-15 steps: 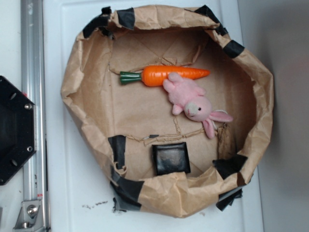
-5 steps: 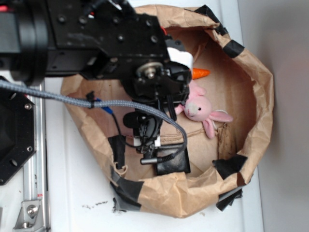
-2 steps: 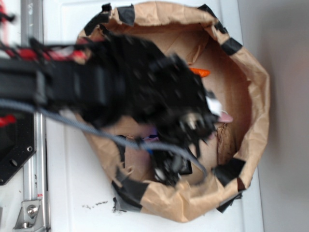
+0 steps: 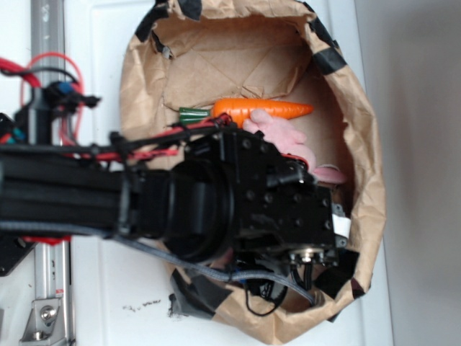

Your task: Grab the black box.

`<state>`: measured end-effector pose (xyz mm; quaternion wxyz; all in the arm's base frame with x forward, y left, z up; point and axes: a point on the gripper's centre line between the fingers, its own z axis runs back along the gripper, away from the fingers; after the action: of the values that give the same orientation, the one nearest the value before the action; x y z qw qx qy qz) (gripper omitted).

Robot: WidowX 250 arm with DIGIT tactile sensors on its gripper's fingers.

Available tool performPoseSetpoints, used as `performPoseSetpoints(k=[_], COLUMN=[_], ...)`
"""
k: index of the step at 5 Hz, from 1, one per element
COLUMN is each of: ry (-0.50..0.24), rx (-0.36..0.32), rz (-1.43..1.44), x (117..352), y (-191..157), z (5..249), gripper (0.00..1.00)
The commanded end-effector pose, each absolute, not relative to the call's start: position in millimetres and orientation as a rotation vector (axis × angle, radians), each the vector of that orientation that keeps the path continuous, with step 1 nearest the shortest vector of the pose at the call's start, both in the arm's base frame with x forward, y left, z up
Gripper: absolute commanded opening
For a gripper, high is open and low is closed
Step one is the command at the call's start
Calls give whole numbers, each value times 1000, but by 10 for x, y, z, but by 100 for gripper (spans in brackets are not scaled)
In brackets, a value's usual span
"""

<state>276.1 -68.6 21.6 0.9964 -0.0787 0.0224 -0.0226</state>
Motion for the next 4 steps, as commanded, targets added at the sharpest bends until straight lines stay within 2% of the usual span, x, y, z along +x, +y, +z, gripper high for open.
performPoseSetpoints(k=[1,2,3,4], ry=[75,-6,-90,-148], rx=[-121,-135,-201,-228], rz=[-73,3,227,402], x=[2625,2545,2376,2171], y=[-808,-485,-86,280], z=[42,308,632,970], gripper=[0,0,0,0])
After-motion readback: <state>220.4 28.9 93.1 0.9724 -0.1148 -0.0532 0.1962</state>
